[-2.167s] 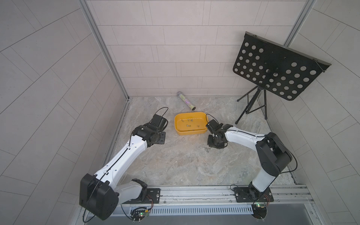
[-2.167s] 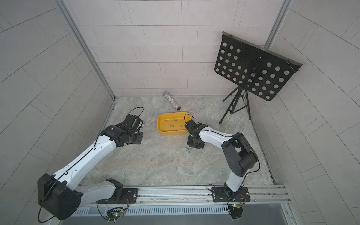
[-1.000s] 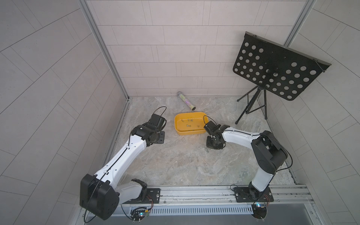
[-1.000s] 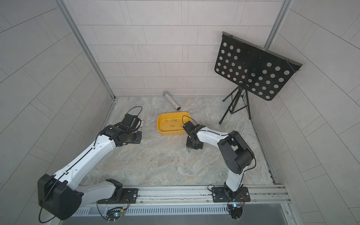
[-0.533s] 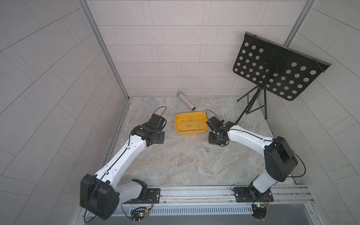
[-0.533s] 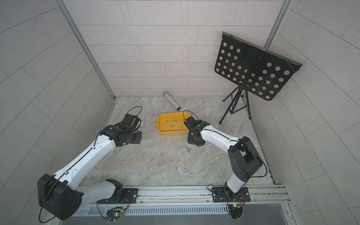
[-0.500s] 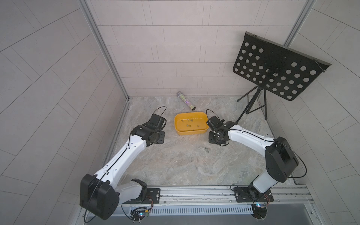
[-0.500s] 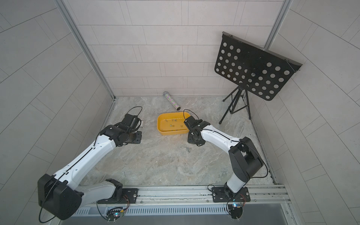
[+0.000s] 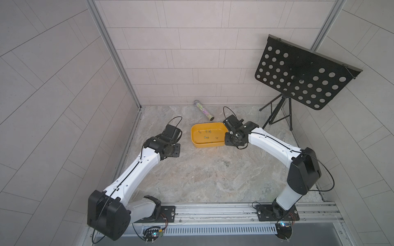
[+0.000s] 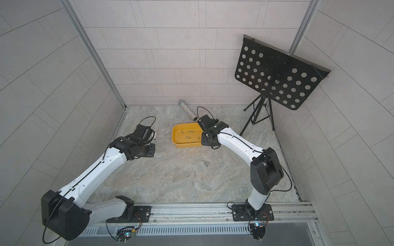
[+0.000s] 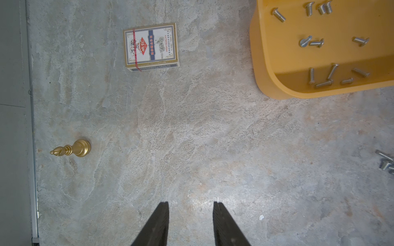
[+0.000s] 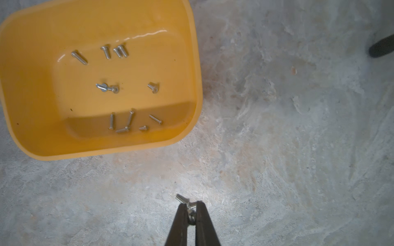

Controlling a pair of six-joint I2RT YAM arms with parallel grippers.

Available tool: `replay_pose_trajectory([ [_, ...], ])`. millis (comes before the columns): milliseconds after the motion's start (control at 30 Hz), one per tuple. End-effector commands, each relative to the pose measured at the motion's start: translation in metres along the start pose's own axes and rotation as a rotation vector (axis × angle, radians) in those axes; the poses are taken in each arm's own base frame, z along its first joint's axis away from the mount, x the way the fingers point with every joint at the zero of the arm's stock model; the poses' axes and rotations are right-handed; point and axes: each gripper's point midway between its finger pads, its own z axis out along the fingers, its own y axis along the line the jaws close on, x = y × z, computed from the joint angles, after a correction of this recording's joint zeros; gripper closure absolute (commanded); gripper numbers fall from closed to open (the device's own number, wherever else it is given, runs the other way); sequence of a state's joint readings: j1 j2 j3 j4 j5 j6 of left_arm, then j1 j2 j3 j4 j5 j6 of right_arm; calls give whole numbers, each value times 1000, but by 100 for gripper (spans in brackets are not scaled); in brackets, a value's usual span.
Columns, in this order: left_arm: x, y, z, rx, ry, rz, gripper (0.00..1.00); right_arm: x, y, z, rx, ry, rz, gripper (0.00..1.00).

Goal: Put the screws on the desktop into the storage box
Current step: Place the screw in the storage box.

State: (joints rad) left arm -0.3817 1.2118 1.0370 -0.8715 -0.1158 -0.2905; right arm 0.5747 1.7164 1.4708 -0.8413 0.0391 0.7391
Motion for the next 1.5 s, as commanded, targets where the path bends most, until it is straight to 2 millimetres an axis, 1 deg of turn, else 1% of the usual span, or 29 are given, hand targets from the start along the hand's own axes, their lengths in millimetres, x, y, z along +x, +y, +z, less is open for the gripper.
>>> replay_pose_trajectory([
  [0,4,3,2,-7,9,-5,58,-13,2,5,43,7,-43,93],
  [167,4,3,2,-6,11,-5,58,-38,20,28,47,25,-64,93],
  [367,4,3,2,-1,12,-8,58,-56,33,61,55,60,-61,93],
  [467,3,4,3,1,12,-13,58,-64,37,72,66,66,-65,93],
  [633,3,4,3,4,15,-16,58,-69,40,92,88,86,-73,93],
  [800,3,3,4,12,16,-18,58,-67,44,112,100,119,-77,92],
  [1000,4,2,4,19,20,-18,58,-68,46,125,108,131,-82,92],
  [1200,4,2,4,23,23,-17,58,-71,48,128,113,131,-88,91],
  [1333,4,2,5,24,24,-17,58,-72,50,128,105,131,-87,86],
  [1467,5,2,4,23,23,-18,58,-74,50,124,105,129,-90,79],
])
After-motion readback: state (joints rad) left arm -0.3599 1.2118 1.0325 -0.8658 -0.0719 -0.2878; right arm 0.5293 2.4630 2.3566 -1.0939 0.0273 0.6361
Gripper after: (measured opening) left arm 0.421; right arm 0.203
